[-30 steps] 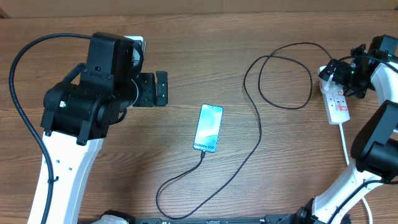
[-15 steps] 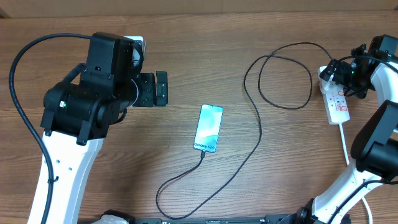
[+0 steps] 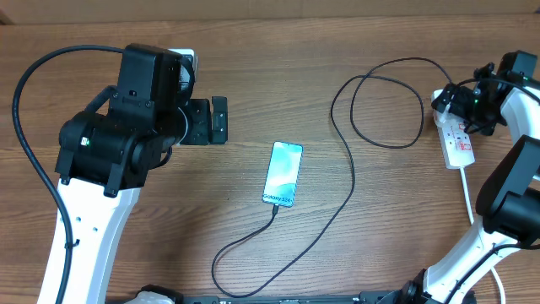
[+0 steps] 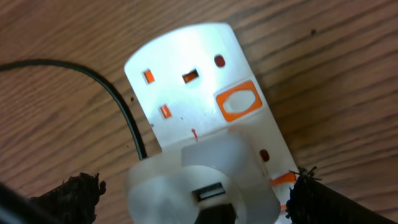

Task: Plug charger to phone and switch on socket
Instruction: 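Press down on the power strip's orange switch with the right gripper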

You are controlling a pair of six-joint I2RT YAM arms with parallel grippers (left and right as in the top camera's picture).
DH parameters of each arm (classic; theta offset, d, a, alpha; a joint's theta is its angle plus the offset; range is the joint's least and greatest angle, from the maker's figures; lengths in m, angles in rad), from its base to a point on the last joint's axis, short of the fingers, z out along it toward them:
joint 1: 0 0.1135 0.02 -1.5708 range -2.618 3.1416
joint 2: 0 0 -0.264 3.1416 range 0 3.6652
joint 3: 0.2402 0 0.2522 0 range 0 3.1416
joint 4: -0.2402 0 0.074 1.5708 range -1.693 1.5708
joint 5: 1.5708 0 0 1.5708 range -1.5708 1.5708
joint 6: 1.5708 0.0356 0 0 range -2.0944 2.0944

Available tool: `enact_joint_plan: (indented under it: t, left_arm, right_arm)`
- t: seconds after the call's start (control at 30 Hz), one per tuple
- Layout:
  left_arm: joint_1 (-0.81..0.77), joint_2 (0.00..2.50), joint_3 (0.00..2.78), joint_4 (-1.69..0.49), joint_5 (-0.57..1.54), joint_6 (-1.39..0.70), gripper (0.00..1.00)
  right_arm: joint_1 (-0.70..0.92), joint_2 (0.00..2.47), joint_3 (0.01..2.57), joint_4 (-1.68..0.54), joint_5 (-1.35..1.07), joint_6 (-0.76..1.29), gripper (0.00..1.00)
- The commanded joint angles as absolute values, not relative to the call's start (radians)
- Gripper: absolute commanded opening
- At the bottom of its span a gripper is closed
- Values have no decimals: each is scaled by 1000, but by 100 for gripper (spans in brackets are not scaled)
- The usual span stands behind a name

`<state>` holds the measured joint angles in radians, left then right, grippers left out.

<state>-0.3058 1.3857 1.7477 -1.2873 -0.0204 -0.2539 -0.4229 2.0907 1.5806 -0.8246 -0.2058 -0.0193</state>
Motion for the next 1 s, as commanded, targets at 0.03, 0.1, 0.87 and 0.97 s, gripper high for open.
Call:
enact_joint_plan:
  t: [0.03,0.1,0.87,0.97]
  left_arm:
    - [-307,1374,1771,-1286,-33,-236,99]
    - [-307,1374,1771,-1286,-33,-236,100]
    - [-307,1374,1771,-1286,-33,-236,100]
    - [-307,1374,1771,-1286,-33,-236,100]
  right_arm:
    - [-415,2090,1570,-813,-214,-24,100]
    - [-414,2090,1570,-813,-214,-24,100]
    - [-414,2112,1570,-807,-244,-23,100]
    - [-414,2112,1570,-808,-242,-24,100]
